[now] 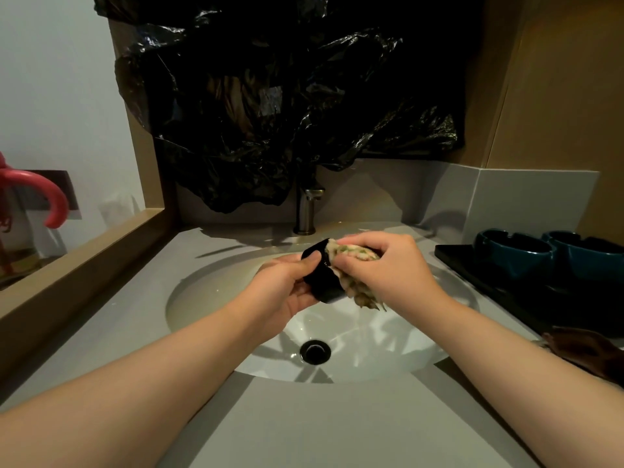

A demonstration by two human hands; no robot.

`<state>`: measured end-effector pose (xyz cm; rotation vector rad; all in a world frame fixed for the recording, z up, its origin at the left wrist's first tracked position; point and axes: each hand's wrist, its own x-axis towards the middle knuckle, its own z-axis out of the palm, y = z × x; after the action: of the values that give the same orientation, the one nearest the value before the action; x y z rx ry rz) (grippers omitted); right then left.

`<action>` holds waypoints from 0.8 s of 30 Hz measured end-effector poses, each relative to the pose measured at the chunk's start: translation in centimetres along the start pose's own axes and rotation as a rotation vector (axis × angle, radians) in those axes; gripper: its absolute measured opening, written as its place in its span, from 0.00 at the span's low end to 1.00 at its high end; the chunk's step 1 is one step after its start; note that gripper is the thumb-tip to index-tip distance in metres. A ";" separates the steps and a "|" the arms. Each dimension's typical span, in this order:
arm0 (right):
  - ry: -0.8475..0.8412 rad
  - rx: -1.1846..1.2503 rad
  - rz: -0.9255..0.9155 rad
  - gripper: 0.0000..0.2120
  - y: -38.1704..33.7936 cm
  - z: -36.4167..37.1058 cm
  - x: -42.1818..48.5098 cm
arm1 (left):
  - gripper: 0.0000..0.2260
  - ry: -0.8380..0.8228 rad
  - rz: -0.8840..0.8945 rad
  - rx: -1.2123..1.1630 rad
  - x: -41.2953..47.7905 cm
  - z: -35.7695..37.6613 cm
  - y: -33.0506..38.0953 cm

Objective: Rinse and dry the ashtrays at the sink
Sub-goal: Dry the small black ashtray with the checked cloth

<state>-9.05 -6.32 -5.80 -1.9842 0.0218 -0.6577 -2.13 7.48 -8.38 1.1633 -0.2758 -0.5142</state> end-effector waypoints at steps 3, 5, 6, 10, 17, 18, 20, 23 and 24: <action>-0.082 0.169 0.075 0.04 0.3 -0.3 0.2 | 0.13 0.011 -0.028 -0.145 -0.1 0.2 0.2; -0.136 0.212 0.101 0.07 0.5 -0.4 0.1 | 0.13 0.031 -0.023 -0.142 -0.2 0.3 0.3; -0.144 0.187 0.108 0.06 0.5 -0.4 0.0 | 0.13 0.040 -0.018 -0.120 -0.2 0.2 0.3; -0.037 0.018 0.091 0.09 0.3 -0.5 0.2 | 0.10 0.078 -0.011 0.002 0.0 0.1 0.1; -0.123 -0.161 -0.201 0.14 -0.1 -0.2 -0.1 | 0.10 0.061 0.024 0.201 0.0 0.5 -0.5; -0.185 -0.211 -0.241 0.14 -0.1 -0.1 -0.2 | 0.11 0.081 0.040 0.170 0.0 0.5 -0.4; -0.288 -0.310 -0.262 0.13 0.1 -0.1 -0.4 | 0.13 0.130 0.054 0.112 -0.1 0.4 0.1; -0.214 -0.377 -0.240 0.12 0.6 -0.6 -0.1 | 0.16 0.214 0.025 0.104 0.3 0.0 0.5; -0.114 -0.359 -0.251 0.12 0.8 -0.8 0.1 | 0.16 0.228 0.012 0.122 0.5 -0.1 0.5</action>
<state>-9.12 -7.36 -6.12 -2.3932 -0.1938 -0.7390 -1.59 7.43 -8.01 1.3256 -0.1177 -0.3538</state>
